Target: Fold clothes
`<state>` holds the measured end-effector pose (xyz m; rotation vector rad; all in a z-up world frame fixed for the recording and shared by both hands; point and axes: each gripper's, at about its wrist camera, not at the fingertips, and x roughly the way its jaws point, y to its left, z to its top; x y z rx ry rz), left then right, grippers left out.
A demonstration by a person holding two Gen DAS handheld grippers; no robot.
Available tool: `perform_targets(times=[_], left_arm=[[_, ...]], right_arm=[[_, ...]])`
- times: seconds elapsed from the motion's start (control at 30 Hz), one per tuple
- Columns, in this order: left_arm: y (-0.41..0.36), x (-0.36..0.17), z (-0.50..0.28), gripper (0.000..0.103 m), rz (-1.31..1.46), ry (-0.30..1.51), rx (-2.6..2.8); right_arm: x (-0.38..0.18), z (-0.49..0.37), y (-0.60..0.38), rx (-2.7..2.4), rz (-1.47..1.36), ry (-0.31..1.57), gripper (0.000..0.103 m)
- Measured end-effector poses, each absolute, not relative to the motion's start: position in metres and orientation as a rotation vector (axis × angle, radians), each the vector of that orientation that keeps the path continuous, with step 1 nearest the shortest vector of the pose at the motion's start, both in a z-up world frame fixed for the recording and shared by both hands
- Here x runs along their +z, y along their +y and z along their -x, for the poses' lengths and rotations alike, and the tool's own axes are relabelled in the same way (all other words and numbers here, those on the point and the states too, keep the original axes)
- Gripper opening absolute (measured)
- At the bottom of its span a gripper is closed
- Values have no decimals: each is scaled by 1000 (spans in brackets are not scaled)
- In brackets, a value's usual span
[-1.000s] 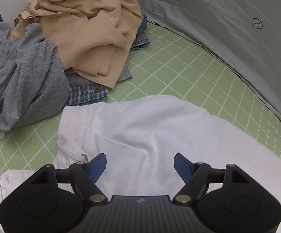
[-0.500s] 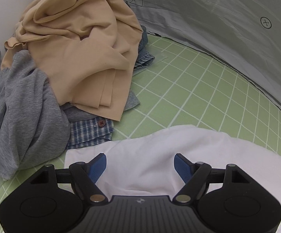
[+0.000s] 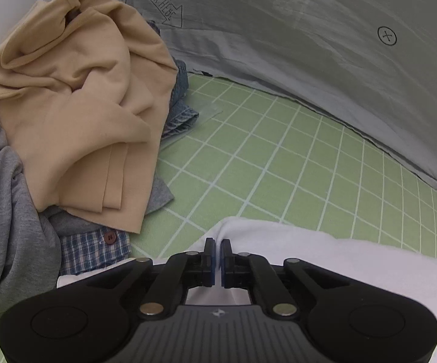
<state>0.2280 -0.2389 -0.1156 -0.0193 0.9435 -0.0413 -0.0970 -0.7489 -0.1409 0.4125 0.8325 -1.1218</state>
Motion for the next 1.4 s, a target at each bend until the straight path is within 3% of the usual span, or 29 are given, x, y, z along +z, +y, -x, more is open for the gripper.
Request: perform_targets(times=[0.23, 0.33, 0.4, 0.47, 0.53, 0.6, 0.73, 0.9, 0.97, 1.07, 1.13, 1.23, 1.3, 1.33, 1.37, 1.4], left_arm=[[-254, -49, -288, 0, -72, 640, 55], [-244, -30, -312, 1, 47, 659, 48], [-239, -30, -313, 7, 120, 715, -8], [-240, -38, -304, 29, 121, 764, -52], [-241, -56, -290, 42, 64, 830, -60], [-239, -74, -280, 47, 30, 897, -54], [-224, -100, -270, 69, 47, 995, -11], [-219, -116, -269, 76, 32, 1031, -6], [-223, -121, -269, 85, 1, 1032, -18], [-229, -127, -268, 87, -45, 1031, -37], [-233, -131, -268, 87, -76, 1031, -50], [-235, -134, -267, 85, -82, 1022, -38], [-236, -134, -265, 72, -71, 1013, -23], [-236, -134, -265, 54, -66, 1008, -16], [-236, -134, -264, 43, -60, 1003, -9], [-236, -134, -263, 40, -55, 999, -1]], right_arm=[[-134, 123, -759, -1188, -407, 807, 77], [-133, 134, -761, -1196, -437, 794, 77], [-135, 140, -763, -1198, -439, 789, 77], [-136, 145, -766, -1193, -446, 785, 77], [-137, 148, -772, -1179, -463, 783, 78], [-135, 147, -781, -1158, -504, 762, 79], [-130, 133, -809, -1114, -635, 675, 82], [-134, 83, -846, -1131, -694, 616, 85], [-139, 62, -859, -1132, -722, 607, 85], [-150, 41, -871, -1145, -758, 616, 83], [-158, 34, -877, -1182, -788, 648, 73], [-166, 30, -880, -1239, -814, 665, 41], [-168, 34, -879, -1203, -809, 660, 17], [-168, 35, -879, -1184, -806, 658, 7], [-167, 35, -879, -1170, -788, 664, 4], [-166, 36, -880, -1161, -778, 661, 3]])
